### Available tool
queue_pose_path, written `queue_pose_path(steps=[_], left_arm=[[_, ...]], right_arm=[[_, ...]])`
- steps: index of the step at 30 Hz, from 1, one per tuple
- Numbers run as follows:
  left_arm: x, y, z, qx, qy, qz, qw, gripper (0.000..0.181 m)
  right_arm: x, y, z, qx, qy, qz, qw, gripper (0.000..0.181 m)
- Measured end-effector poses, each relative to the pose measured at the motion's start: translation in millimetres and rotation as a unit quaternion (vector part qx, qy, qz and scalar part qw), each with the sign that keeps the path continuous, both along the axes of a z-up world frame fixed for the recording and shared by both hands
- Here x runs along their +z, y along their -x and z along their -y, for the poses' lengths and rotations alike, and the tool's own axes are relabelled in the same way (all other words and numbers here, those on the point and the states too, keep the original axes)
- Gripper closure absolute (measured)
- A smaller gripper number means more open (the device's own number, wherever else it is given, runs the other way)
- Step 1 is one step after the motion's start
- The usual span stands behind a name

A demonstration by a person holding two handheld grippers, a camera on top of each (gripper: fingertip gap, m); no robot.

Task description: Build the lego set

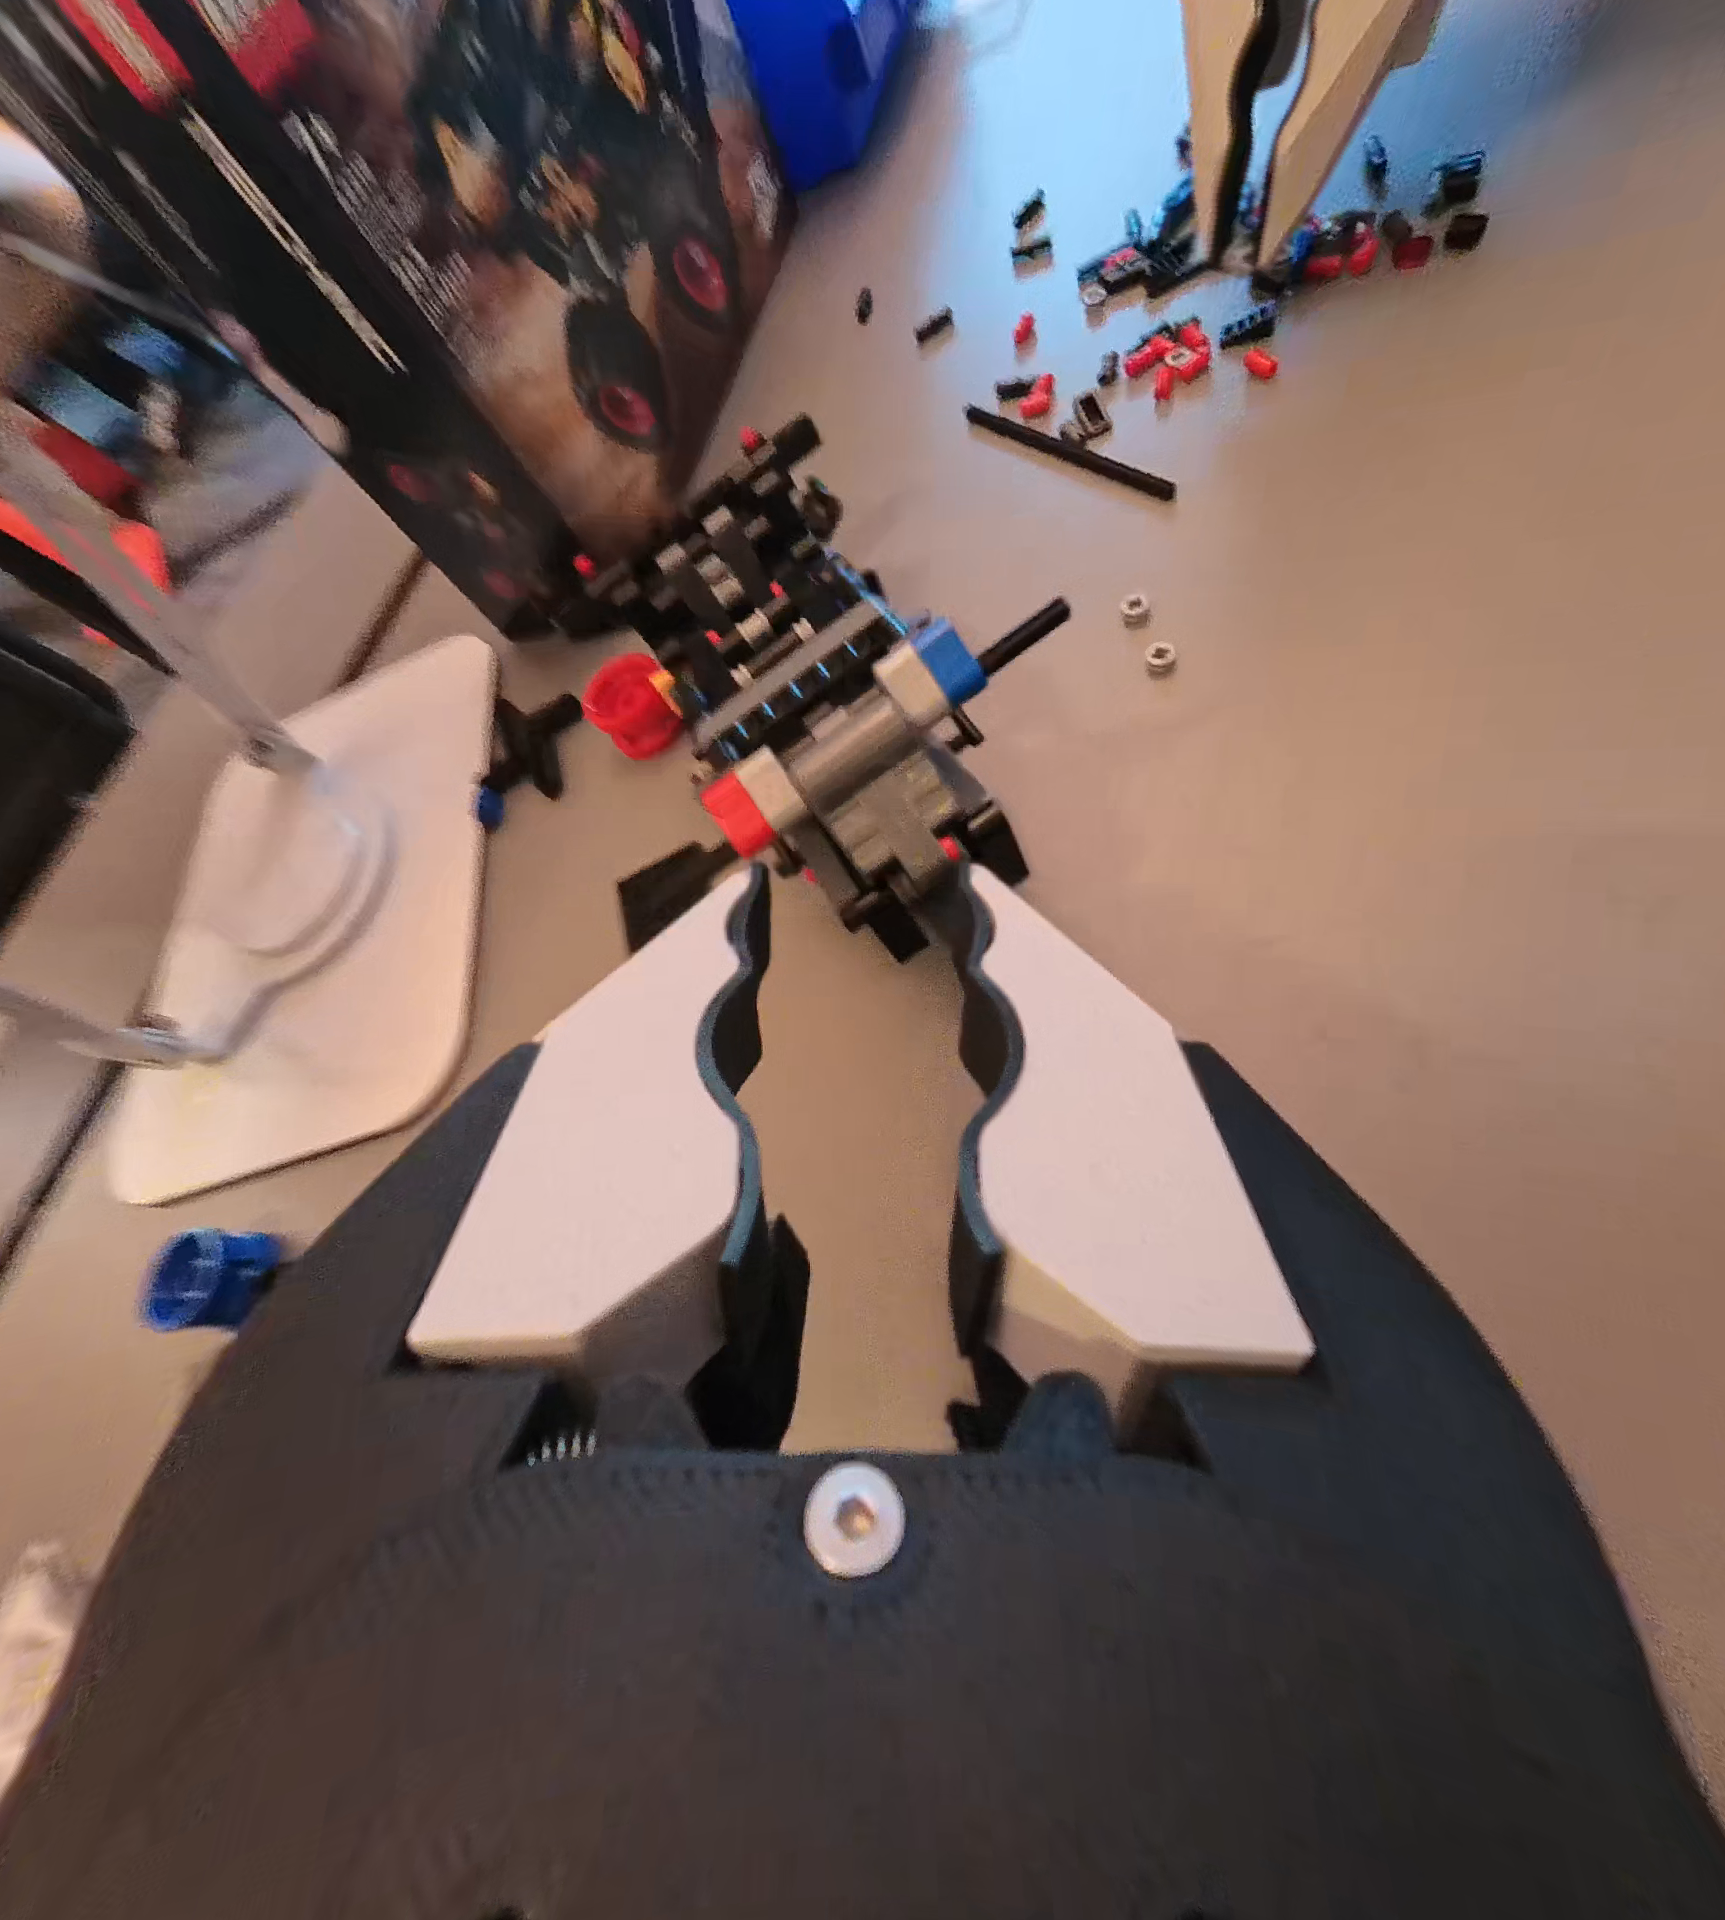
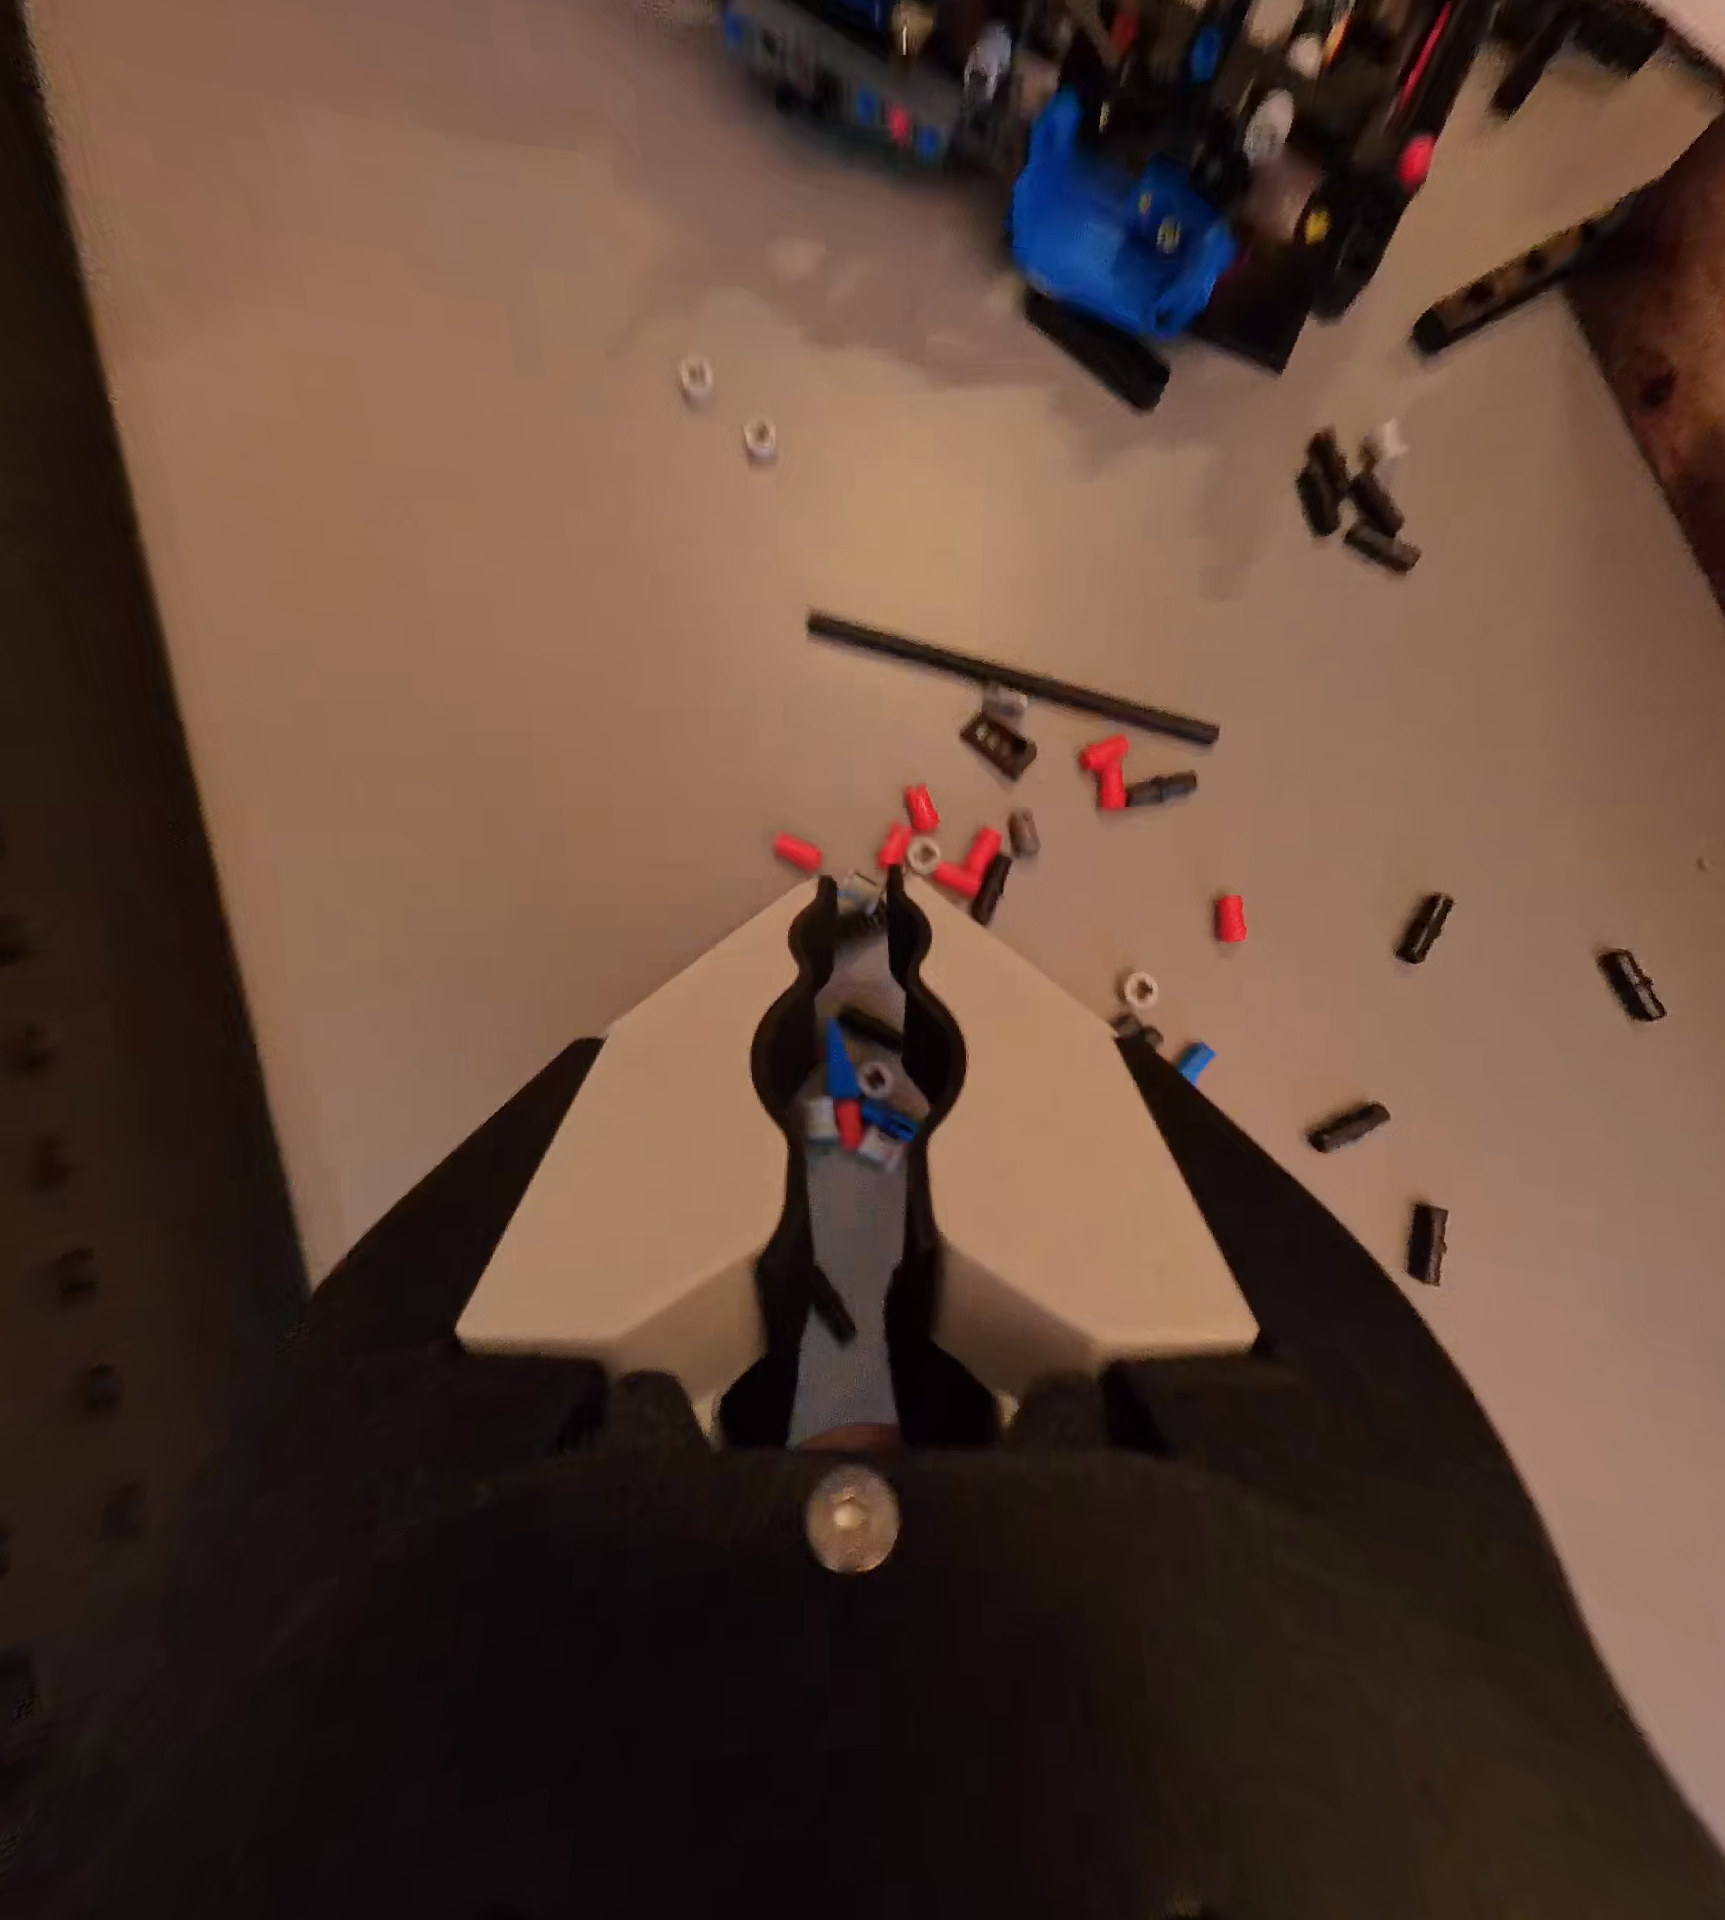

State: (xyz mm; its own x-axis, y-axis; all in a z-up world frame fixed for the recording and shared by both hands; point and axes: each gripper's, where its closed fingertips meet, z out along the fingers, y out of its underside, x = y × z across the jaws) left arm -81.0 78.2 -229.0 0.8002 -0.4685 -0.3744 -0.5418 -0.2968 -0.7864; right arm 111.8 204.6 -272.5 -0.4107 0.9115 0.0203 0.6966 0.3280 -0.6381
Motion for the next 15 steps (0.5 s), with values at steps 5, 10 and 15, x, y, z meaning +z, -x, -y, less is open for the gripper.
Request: queue_pose_path(steps=[5,10,15], left_arm=[[31,-28,4,-0.025,-0.098,-0.117,0.988,0.152],[20,-85,12,-0.109,-0.118,-0.177,0.971,0.153],[10,-109,9,-0.13,-0.144,-0.215,0.957,0.156]], right_arm=[[28,18,41,-0.012,0.047,-0.037,0.998,0.173],[36,44,85,-0.017,0.102,-0.052,0.993,0.174],[40,67,115,-0.016,0.175,-0.058,0.983,0.174]])
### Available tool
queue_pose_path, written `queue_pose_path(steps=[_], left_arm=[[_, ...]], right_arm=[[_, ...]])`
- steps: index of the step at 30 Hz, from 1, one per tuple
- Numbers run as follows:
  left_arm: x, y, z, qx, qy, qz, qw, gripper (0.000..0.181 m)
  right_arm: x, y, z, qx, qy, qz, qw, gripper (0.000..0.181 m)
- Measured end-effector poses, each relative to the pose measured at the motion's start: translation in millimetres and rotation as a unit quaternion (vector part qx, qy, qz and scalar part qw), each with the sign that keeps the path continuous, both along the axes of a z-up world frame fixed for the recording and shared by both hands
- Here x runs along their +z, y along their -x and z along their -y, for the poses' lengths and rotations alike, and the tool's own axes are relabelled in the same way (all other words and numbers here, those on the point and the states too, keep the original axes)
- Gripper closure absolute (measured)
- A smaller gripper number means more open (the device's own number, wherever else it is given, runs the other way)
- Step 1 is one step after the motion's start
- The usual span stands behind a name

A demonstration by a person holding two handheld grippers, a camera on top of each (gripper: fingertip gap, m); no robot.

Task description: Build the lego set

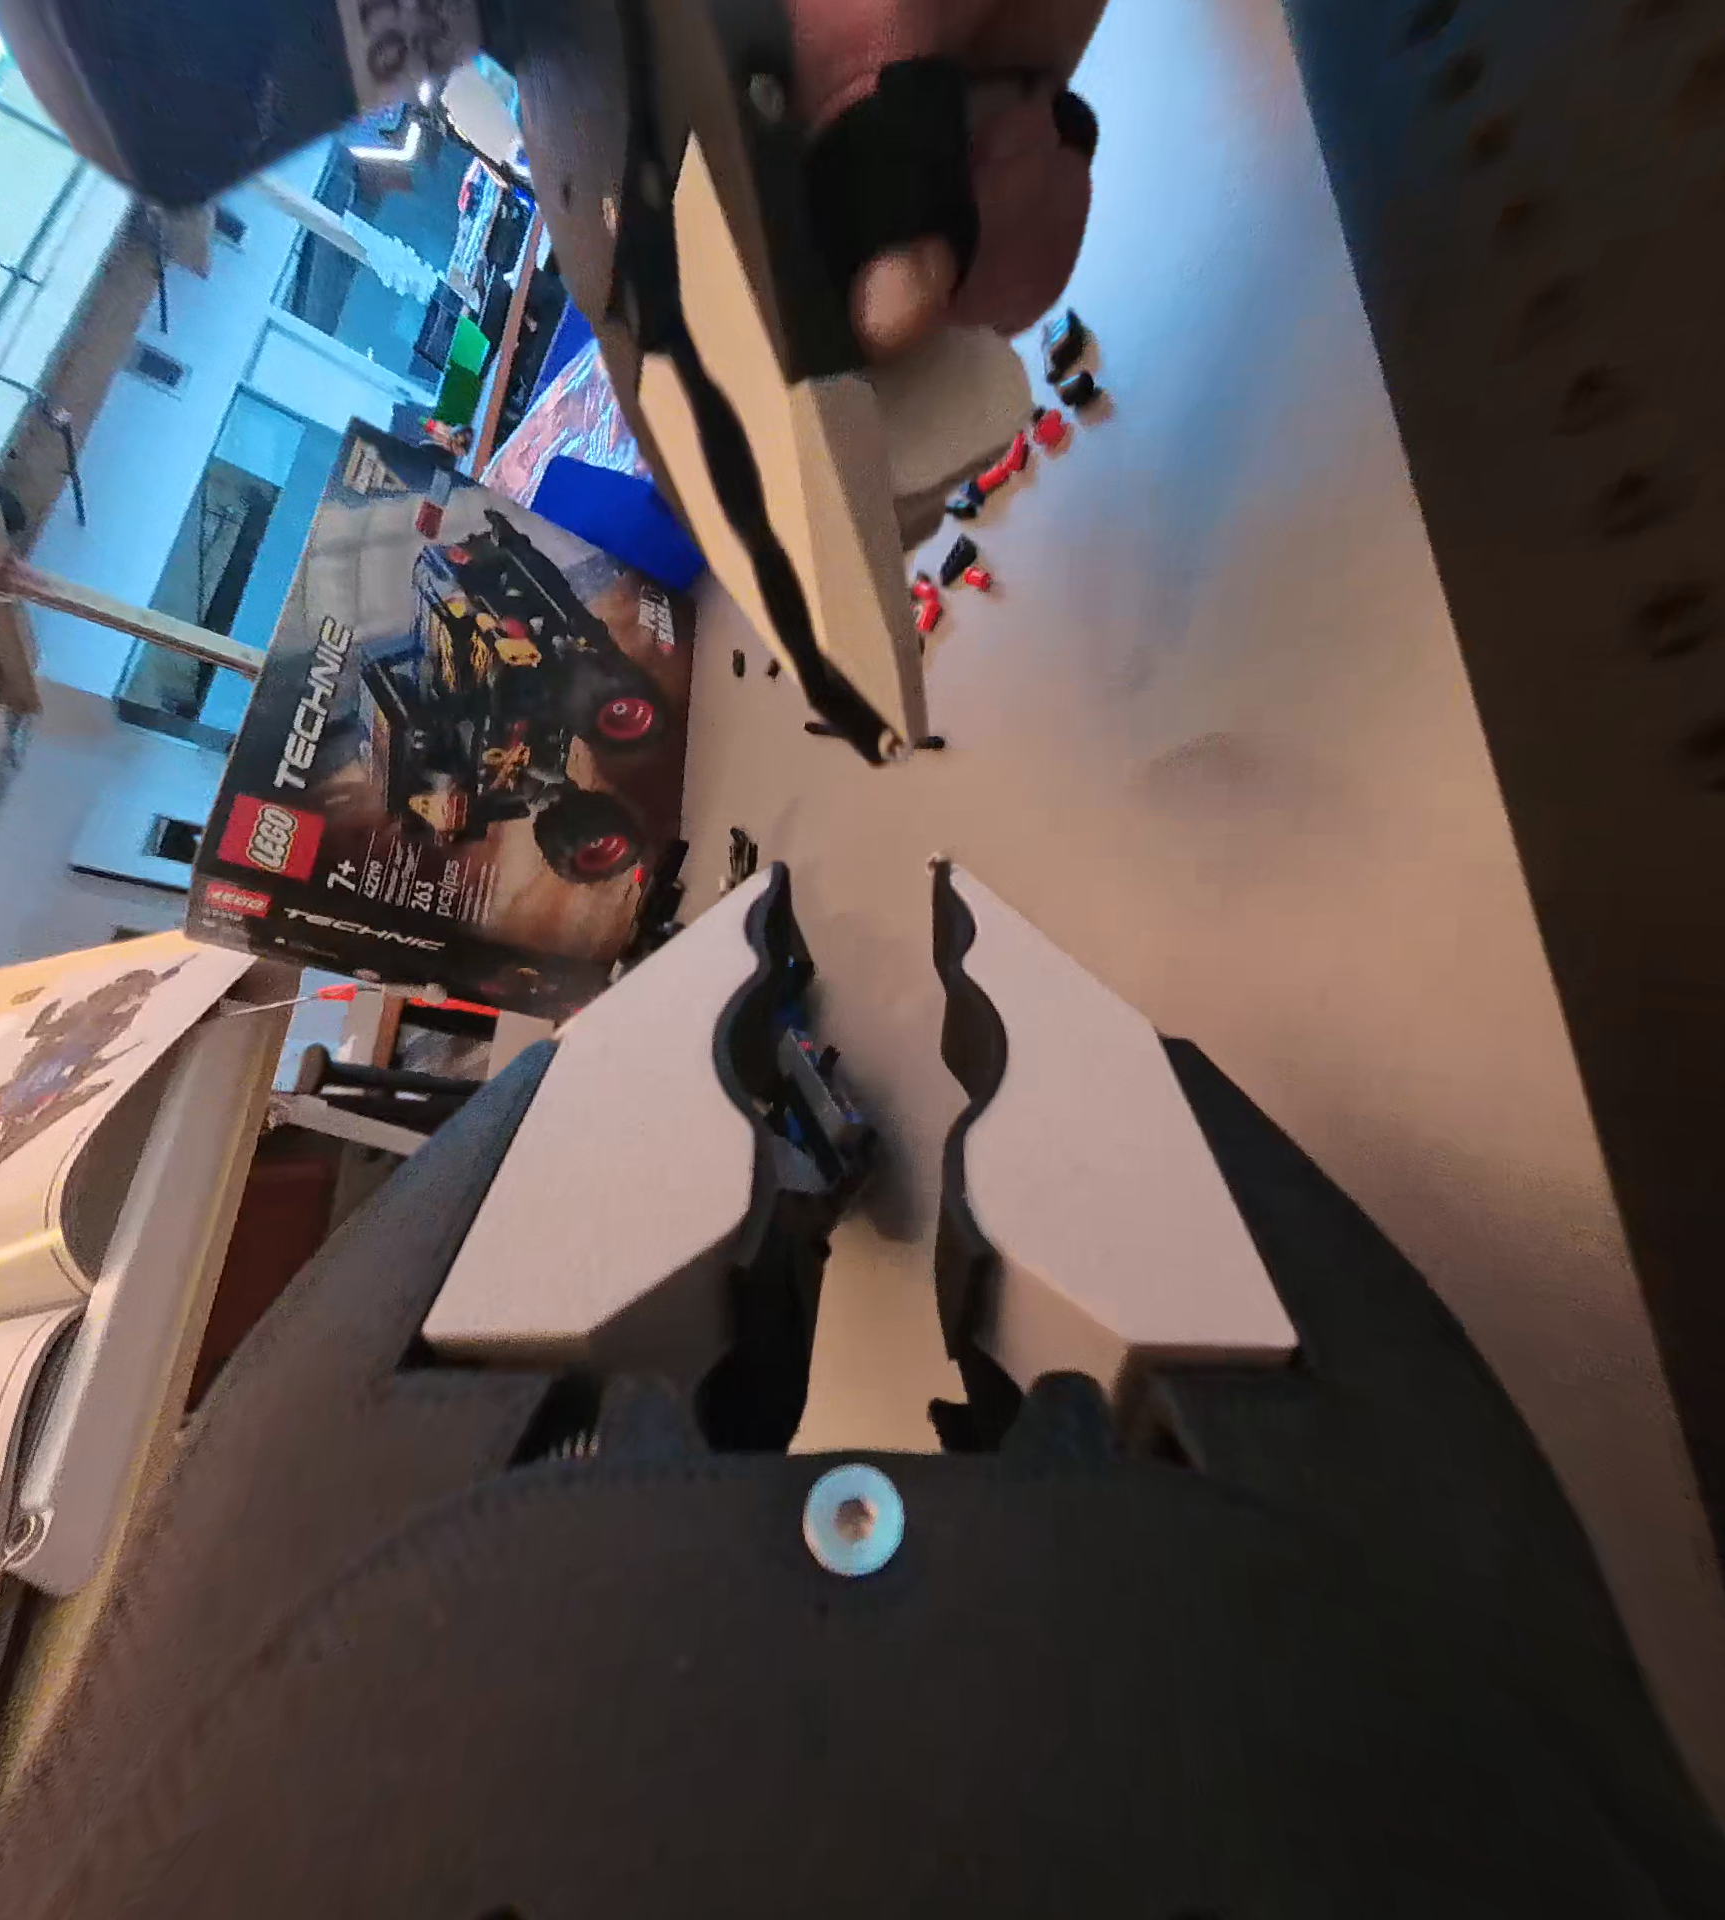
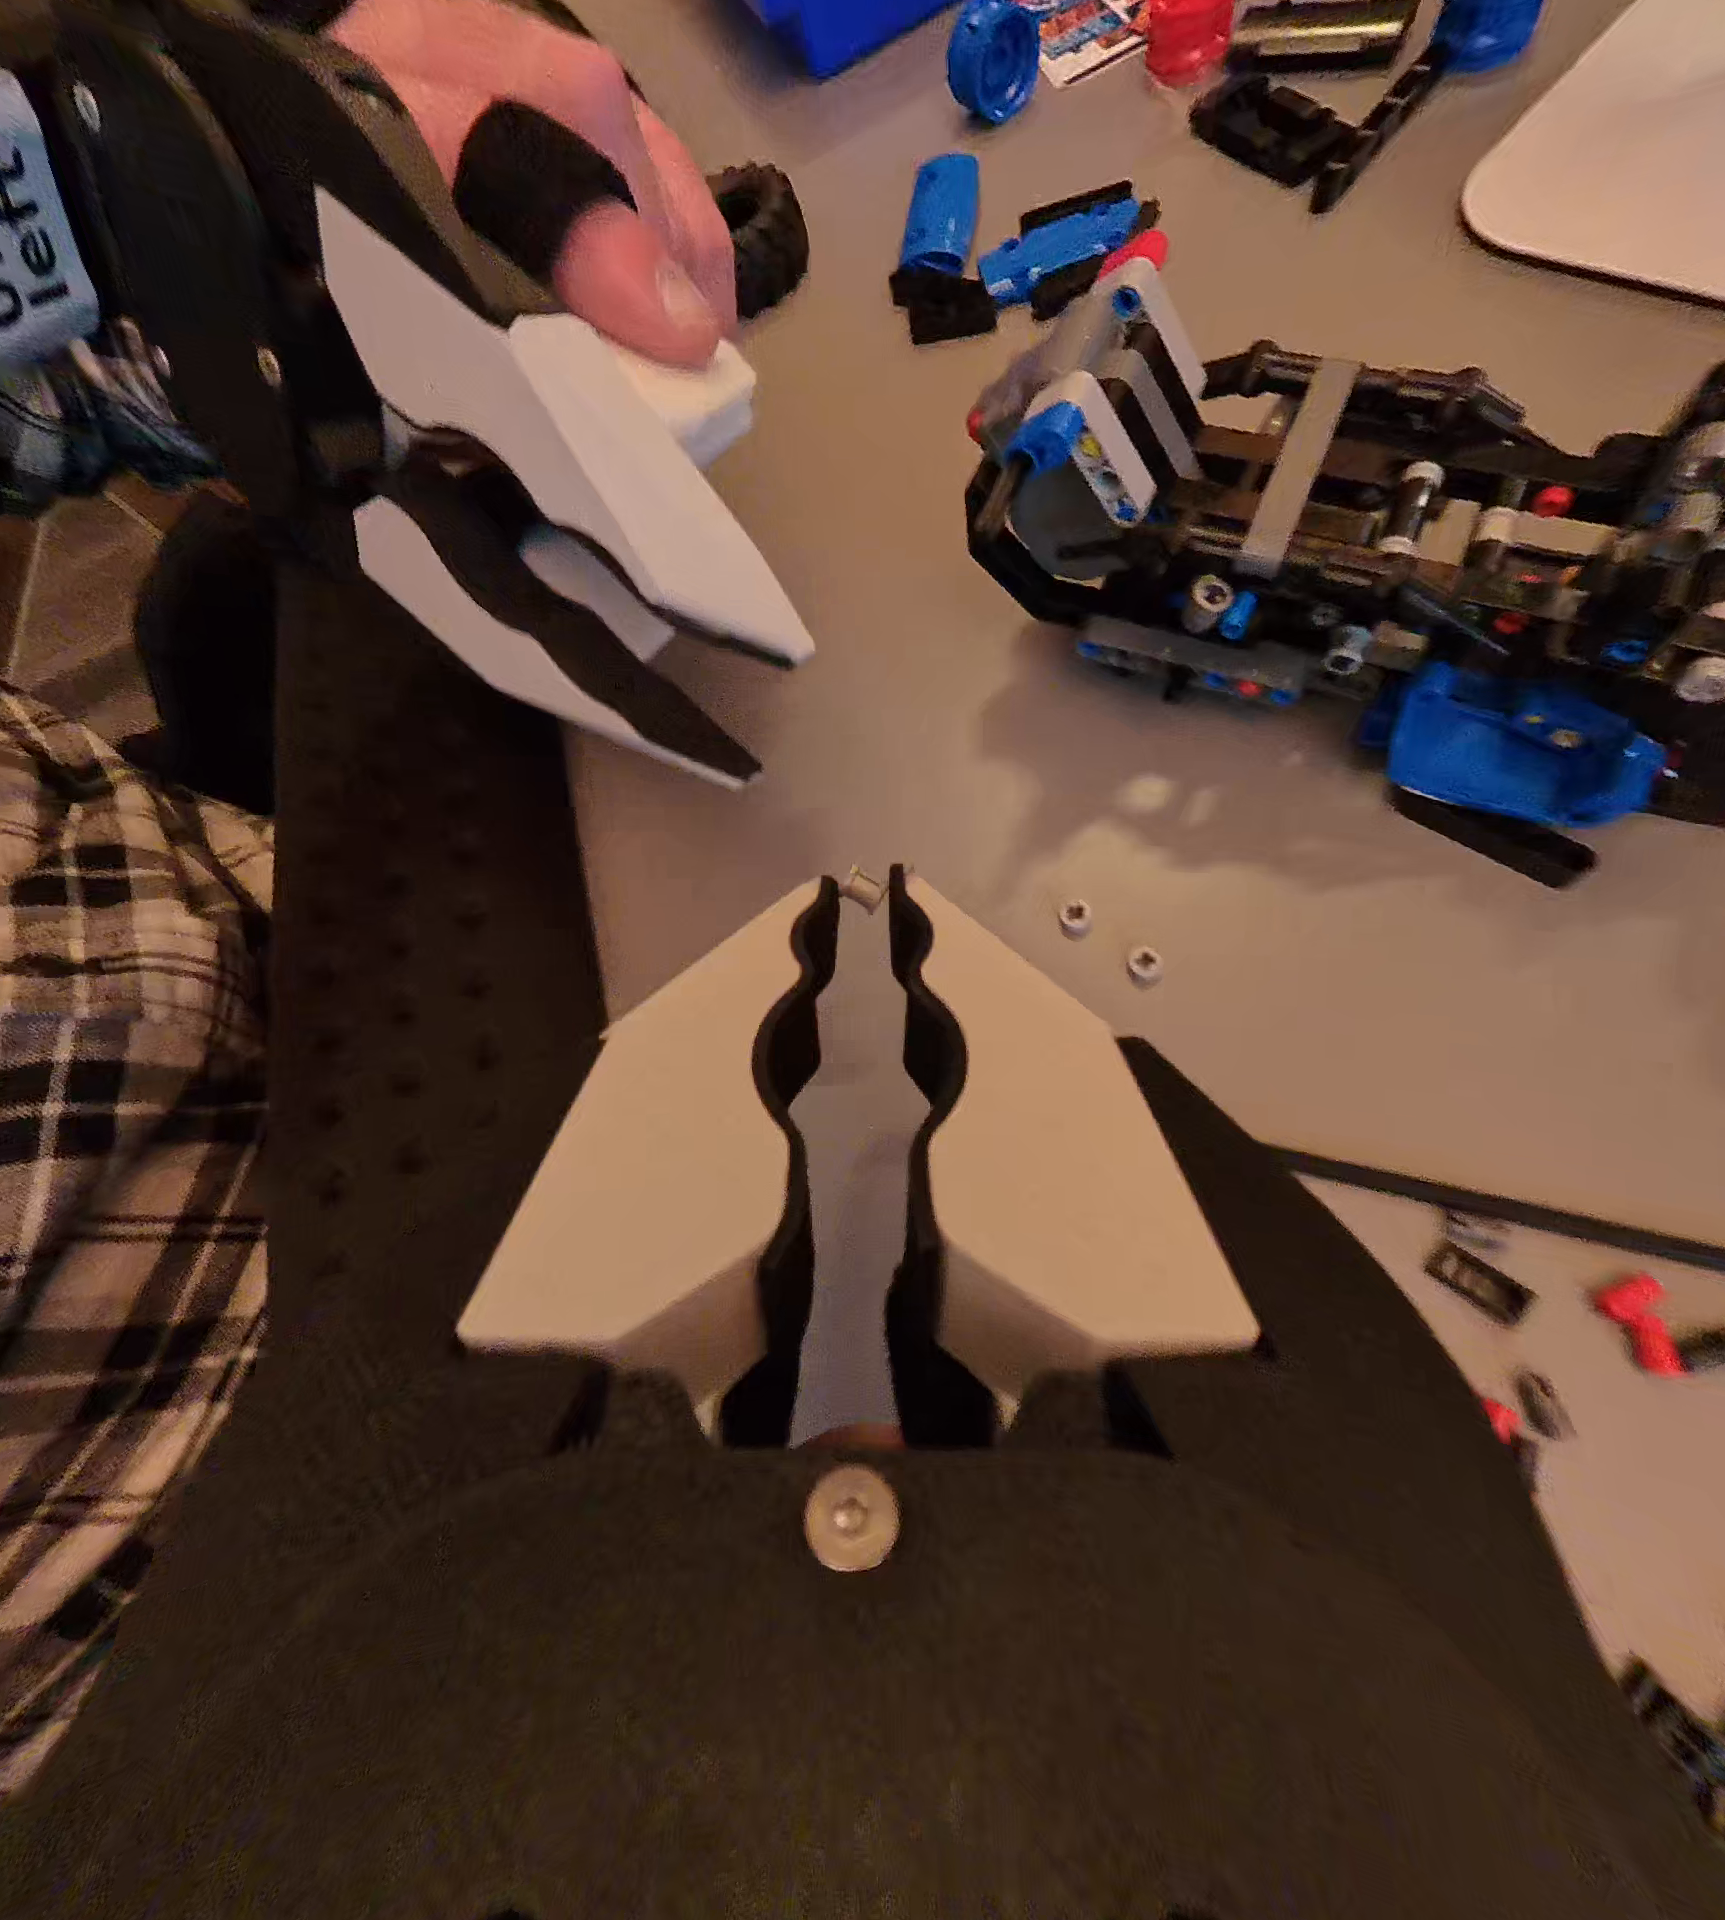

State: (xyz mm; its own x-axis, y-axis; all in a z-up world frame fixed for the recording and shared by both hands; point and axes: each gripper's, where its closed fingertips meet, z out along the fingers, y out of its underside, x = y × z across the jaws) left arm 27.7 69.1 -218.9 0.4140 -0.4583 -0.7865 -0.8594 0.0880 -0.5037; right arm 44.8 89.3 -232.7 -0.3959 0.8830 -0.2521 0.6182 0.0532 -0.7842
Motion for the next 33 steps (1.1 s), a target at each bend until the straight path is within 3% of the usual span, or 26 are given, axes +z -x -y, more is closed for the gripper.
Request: queue_pose_path(steps=[11,20,26,33], left_arm=[[0,-12,1,-0.014,-0.022,-0.025,0.999,0.163],[-1,-14,1,-0.021,-0.023,-0.027,0.999,0.176],[27,-20,8,-0.048,-0.049,0.063,0.996,0.176],[56,-36,25,-0.103,-0.092,0.106,0.985,0.176]], right_arm=[[10,11,22,0.018,0.092,-0.009,0.996,0.174],[15,12,28,0.032,0.116,-0.014,0.993,0.174],[45,7,34,0.05,0.21,-0.081,0.973,0.171],[74,-9,53,0.125,0.286,-0.136,0.94,0.173]])
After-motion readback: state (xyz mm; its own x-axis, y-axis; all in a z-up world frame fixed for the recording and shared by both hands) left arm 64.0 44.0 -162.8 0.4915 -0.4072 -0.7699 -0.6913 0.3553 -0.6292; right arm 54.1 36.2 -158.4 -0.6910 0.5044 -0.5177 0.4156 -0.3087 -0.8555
